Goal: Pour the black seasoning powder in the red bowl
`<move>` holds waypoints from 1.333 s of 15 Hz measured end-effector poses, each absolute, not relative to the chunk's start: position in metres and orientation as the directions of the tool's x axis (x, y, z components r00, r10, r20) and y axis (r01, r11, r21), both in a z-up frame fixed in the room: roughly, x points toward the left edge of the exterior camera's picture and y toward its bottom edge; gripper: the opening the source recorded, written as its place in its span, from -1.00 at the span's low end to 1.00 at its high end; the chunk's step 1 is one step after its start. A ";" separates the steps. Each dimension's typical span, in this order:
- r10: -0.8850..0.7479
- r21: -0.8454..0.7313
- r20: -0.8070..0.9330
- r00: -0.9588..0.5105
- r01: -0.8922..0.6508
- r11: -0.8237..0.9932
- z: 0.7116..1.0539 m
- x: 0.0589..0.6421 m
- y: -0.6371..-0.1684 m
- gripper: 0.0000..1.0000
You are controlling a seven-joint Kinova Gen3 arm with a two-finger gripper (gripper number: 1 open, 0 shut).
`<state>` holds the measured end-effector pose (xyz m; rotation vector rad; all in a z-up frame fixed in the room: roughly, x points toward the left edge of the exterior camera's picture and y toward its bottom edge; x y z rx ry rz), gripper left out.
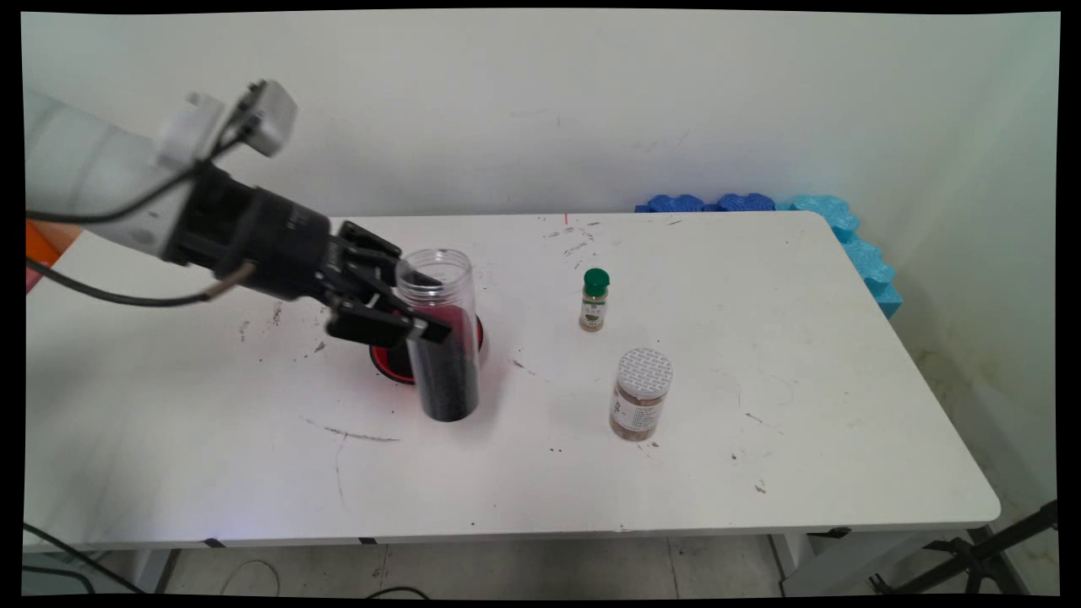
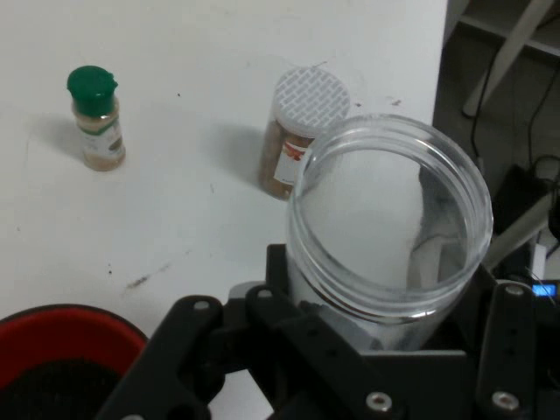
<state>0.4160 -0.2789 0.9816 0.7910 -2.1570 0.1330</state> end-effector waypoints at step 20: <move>-0.528 0.232 0.699 -0.483 -0.545 0.806 1.039 0.431 -0.274 -1.00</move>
